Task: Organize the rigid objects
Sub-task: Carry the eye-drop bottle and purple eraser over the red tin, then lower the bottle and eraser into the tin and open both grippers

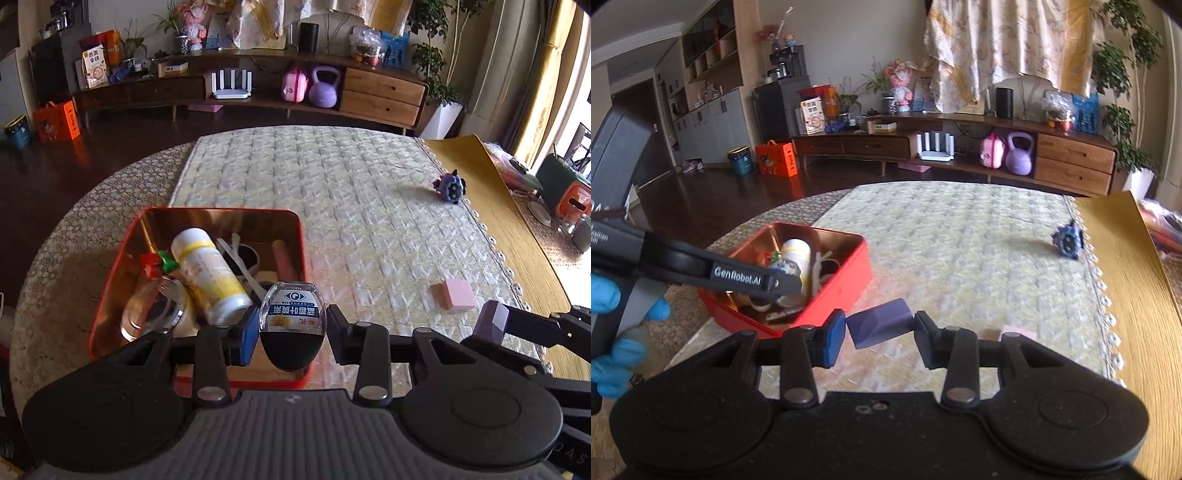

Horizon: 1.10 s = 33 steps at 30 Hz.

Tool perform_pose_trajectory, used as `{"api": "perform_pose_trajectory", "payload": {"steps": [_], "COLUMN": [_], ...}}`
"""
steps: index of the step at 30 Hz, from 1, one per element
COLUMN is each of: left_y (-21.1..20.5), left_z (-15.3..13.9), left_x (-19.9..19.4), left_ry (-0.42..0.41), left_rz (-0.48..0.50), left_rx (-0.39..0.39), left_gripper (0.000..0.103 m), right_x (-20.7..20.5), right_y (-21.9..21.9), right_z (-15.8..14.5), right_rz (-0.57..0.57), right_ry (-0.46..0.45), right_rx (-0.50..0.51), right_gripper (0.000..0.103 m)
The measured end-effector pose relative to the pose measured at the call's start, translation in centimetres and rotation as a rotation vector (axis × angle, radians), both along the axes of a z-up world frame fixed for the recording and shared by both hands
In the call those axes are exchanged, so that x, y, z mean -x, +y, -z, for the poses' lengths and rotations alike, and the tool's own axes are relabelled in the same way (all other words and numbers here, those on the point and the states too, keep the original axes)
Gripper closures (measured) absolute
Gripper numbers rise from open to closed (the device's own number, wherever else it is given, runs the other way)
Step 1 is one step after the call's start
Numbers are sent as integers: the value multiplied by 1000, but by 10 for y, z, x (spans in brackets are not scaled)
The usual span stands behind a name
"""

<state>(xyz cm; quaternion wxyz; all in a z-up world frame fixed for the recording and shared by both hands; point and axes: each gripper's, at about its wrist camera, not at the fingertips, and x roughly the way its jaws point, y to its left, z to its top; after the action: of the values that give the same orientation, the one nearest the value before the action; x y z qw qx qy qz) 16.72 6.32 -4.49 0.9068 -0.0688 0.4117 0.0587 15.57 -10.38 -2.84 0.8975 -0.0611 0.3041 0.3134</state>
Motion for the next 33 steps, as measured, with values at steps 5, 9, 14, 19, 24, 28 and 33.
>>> {"api": "perform_pose_trajectory", "payload": {"steps": [5, 9, 14, 19, 24, 28, 33], "left_y": [37, 62, 90, 111, 121, 121, 120], "left_z": [-9, -9, 2, 14, 22, 29, 41], "left_x": [-4, -10, -22, -35, -52, -63, -74], "left_ry": [-17, -16, 1, 31, 51, 55, 80], "left_rz": [-44, -73, -112, -123, -131, -120, -100], "left_rx": [-20, -32, -54, -52, -65, -88, -82], "left_gripper": [65, 65, 65, 65, 65, 65, 65], "right_x": [-5, -8, -15, -19, -25, -31, -39], "right_y": [29, 48, 67, 94, 122, 136, 140], "right_z": [-3, -2, 4, 17, 27, 36, 44], "right_rz": [-42, -74, -106, -138, -179, -180, -177], "right_ry": [-5, -8, 13, 47, 83, 102, 150], "right_rx": [20, 39, 56, 93, 116, 152, 165], "right_gripper": [63, 63, 63, 63, 63, 63, 63]}}
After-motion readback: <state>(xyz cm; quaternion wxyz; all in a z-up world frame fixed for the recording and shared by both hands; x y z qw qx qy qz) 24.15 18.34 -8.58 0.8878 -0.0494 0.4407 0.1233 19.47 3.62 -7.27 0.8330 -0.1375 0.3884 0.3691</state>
